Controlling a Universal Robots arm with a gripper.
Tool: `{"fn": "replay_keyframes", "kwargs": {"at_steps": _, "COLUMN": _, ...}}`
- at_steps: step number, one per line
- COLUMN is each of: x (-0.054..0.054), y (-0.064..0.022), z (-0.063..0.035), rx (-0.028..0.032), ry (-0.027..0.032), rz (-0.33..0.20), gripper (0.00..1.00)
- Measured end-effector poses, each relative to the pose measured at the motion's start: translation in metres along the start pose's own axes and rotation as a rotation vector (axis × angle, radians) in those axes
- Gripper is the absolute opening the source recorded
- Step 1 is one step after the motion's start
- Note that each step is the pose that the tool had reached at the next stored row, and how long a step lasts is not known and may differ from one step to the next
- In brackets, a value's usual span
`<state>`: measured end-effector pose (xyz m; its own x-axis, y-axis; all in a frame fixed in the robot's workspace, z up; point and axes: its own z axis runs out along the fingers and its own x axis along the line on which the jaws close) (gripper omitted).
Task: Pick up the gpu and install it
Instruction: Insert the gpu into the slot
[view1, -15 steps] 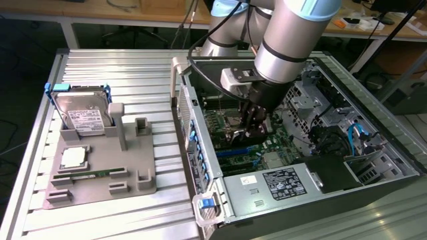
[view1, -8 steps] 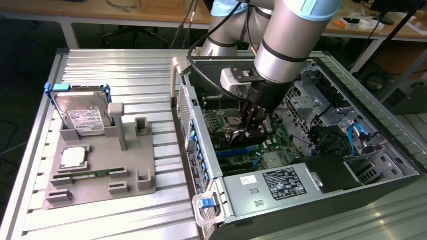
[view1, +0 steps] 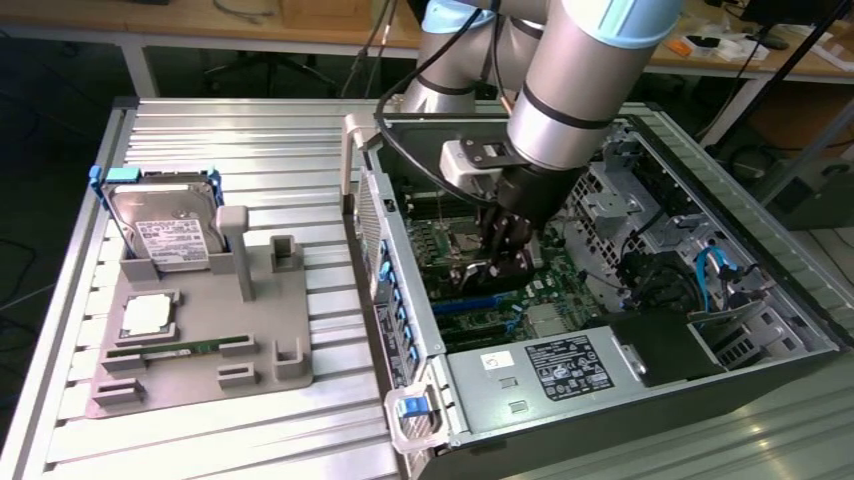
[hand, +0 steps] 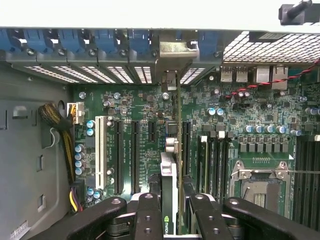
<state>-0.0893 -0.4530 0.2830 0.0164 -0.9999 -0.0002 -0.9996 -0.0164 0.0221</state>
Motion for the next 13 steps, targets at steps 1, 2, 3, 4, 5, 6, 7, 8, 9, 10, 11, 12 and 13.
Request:
{"fn": "replay_keyframes", "kwargs": {"at_steps": 1, "x": 0.0, "y": 0.0, "z": 0.0002, "rx": -0.0001, "ry": 0.0002, "rz": 0.0, "gripper": 0.27}}
{"fn": "replay_keyframes", "kwargs": {"at_steps": 2, "x": 0.0, "y": 0.0, "z": 0.0004, "rx": -0.0001, "ry": 0.0003, "rz": 0.0, "gripper": 0.27}}
{"fn": "replay_keyframes", "kwargs": {"at_steps": 3, "x": 0.0, "y": 0.0, "z": 0.0006, "rx": 0.0001, "ry": 0.0002, "rz": 0.0, "gripper": 0.27}}
{"fn": "replay_keyframes", "kwargs": {"at_steps": 4, "x": 0.0, "y": -0.0003, "z": 0.0007, "rx": 0.0002, "ry": 0.0, "rz": 0.0, "gripper": 0.27}}
{"fn": "replay_keyframes", "kwargs": {"at_steps": 5, "x": 0.0, "y": -0.0013, "z": 0.0008, "rx": 0.0003, "ry": -0.0002, "rz": 0.0, "gripper": 0.27}}
{"fn": "replay_keyframes", "kwargs": {"at_steps": 6, "x": 0.0001, "y": -0.002, "z": 0.0008, "rx": 0.0004, "ry": -0.0002, "rz": 0.0, "gripper": 0.27}}
{"fn": "replay_keyframes", "kwargs": {"at_steps": 7, "x": 0.0001, "y": -0.0023, "z": 0.001, "rx": 0.0006, "ry": 0.0, "rz": 0.0, "gripper": 0.27}}
{"fn": "replay_keyframes", "kwargs": {"at_steps": 8, "x": 0.0, "y": -0.0024, "z": 0.0014, "rx": 0.0012, "ry": -0.0001, "rz": 0.0, "gripper": 0.27}}
{"fn": "replay_keyframes", "kwargs": {"at_steps": 9, "x": 0.0, "y": -0.0025, "z": 0.0024, "rx": 0.0021, "ry": -0.0002, "rz": 0.0, "gripper": 0.27}}
{"fn": "replay_keyframes", "kwargs": {"at_steps": 10, "x": 0.0, "y": -0.0025, "z": 0.0035, "rx": 0.0031, "ry": 0.0, "rz": 0.0, "gripper": 0.27}}
{"fn": "replay_keyframes", "kwargs": {"at_steps": 11, "x": 0.0, "y": -0.0025, "z": 0.0048, "rx": 0.0035, "ry": -0.0001, "rz": 0.0, "gripper": 0.27}}
{"fn": "replay_keyframes", "kwargs": {"at_steps": 12, "x": 0.0001, "y": -0.0025, "z": 0.0061, "rx": 0.0037, "ry": 0.0, "rz": 0.0, "gripper": 0.27}}
{"fn": "replay_keyframes", "kwargs": {"at_steps": 13, "x": 0.0, "y": -0.0025, "z": 0.007, "rx": 0.0038, "ry": 0.0, "rz": 0.0, "gripper": 0.27}}
